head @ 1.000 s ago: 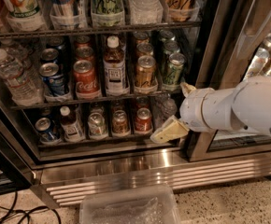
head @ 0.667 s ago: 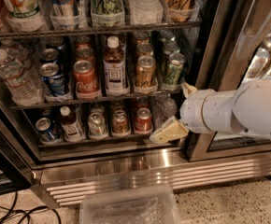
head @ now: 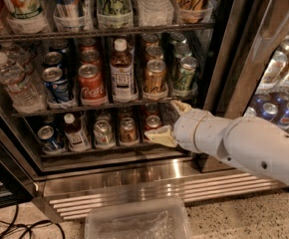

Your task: Pick orange can from middle shelf of fridge

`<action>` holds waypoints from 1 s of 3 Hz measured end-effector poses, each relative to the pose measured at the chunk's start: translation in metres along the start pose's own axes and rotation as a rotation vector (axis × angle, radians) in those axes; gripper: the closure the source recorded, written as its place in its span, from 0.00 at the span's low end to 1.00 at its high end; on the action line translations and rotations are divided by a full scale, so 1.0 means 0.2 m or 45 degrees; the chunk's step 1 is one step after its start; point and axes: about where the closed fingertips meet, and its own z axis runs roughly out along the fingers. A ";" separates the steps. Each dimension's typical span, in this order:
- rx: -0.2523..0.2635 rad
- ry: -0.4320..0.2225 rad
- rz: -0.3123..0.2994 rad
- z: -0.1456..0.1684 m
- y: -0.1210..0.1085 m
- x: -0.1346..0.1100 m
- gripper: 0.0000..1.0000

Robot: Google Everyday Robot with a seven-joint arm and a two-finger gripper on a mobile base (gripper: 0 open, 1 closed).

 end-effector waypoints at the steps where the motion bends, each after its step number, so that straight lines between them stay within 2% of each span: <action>1: 0.220 -0.138 0.064 0.12 -0.10 -0.05 0.17; 2: 0.373 -0.181 0.153 0.15 -0.20 -0.04 0.10; 3: 0.464 -0.194 0.152 0.11 -0.29 -0.05 0.00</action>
Offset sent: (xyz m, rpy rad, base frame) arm 0.0719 -0.0340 0.0136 0.2227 -0.2776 -0.4445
